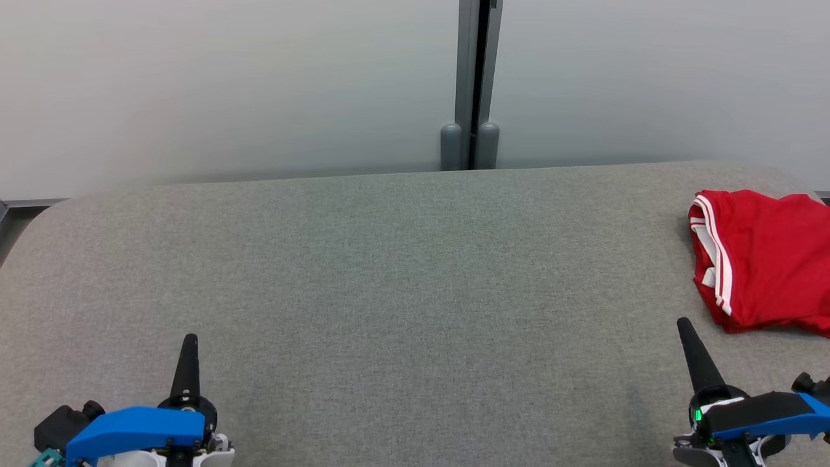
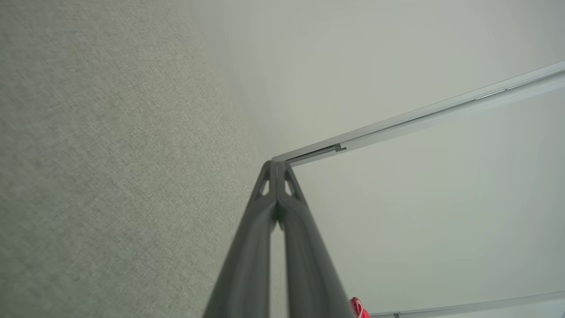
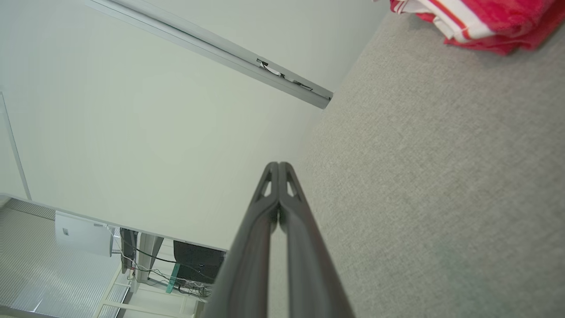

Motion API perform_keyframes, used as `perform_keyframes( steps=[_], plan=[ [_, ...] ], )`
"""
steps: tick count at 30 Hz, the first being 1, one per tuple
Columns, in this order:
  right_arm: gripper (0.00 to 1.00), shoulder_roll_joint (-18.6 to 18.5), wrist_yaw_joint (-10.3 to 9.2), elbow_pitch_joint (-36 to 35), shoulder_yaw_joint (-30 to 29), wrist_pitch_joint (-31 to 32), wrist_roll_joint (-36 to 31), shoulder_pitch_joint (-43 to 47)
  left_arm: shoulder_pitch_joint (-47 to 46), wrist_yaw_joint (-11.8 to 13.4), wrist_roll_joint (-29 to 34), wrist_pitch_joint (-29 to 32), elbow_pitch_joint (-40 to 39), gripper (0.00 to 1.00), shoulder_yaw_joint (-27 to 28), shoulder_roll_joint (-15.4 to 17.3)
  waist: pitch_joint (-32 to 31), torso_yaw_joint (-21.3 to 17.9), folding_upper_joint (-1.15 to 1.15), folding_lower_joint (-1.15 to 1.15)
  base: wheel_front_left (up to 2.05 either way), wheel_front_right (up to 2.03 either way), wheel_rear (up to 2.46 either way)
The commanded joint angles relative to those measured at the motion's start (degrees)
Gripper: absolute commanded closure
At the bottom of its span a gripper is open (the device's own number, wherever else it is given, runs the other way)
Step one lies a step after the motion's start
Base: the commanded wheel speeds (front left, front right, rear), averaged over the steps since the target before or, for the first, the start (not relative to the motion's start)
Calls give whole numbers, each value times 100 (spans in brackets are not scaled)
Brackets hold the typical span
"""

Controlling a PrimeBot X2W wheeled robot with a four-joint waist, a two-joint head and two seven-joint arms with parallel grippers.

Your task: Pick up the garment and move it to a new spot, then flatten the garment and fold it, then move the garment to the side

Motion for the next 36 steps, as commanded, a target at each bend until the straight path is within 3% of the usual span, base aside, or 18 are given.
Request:
perform_keyframes(
  steps=[1,36],
  plan=[
    [100,13,3,-37,-24,10,124,-118,-143,-48,-98,36,-81,100,60,-6,0,1,0,0,0,0,0],
    [100,75,5,27,-129,243,1794,-273,-294,-109,-1567,487,-274,100,375,-139,8,54,0,-1,0,0,0]
  ],
)
